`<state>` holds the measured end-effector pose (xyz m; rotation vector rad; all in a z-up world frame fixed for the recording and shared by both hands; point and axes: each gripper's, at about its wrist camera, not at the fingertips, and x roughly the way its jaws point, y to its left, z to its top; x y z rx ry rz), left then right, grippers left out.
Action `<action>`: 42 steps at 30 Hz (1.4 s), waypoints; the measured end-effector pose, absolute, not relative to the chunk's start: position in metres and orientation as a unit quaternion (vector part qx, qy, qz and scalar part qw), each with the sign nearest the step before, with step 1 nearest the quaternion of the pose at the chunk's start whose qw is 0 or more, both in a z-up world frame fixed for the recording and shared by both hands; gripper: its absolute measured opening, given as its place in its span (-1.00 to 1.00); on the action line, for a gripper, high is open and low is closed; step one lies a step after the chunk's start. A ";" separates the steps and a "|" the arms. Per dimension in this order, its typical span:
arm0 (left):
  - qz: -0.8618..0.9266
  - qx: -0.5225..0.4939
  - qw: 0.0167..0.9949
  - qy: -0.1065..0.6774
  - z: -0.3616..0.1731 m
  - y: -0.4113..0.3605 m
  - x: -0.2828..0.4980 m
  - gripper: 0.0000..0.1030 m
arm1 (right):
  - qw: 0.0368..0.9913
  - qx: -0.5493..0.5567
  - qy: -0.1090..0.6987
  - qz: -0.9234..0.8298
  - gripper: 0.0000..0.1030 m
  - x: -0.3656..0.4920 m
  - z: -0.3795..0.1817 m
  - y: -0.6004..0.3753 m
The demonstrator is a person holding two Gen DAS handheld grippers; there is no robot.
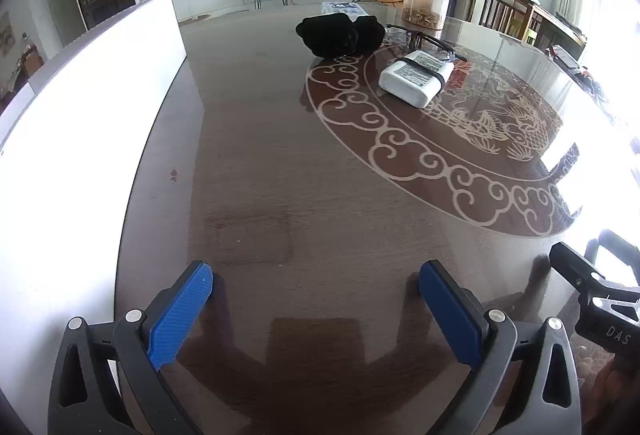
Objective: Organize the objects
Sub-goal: 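Move both open grippers back over the table, then grasp the white corded bottle with the right gripper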
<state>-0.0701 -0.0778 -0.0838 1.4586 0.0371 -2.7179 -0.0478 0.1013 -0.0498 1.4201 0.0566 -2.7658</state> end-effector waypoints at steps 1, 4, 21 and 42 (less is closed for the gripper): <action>-0.883 0.469 0.026 0.010 -0.084 -0.078 -0.070 1.00 | 0.016 0.457 0.018 -0.889 1.00 -0.048 -0.050 0.101; -0.885 0.466 0.026 0.011 -0.084 -0.078 -0.069 1.00 | 0.016 0.456 0.018 -0.889 1.00 -0.048 -0.050 0.101; -0.887 0.461 0.028 0.013 -0.084 -0.078 -0.068 1.00 | 0.101 0.475 -0.079 -0.870 1.00 -0.147 -0.026 0.054; -0.887 0.461 0.028 0.013 -0.085 -0.078 -0.069 1.00 | 0.073 0.454 0.048 -0.886 0.04 -0.121 -0.039 0.086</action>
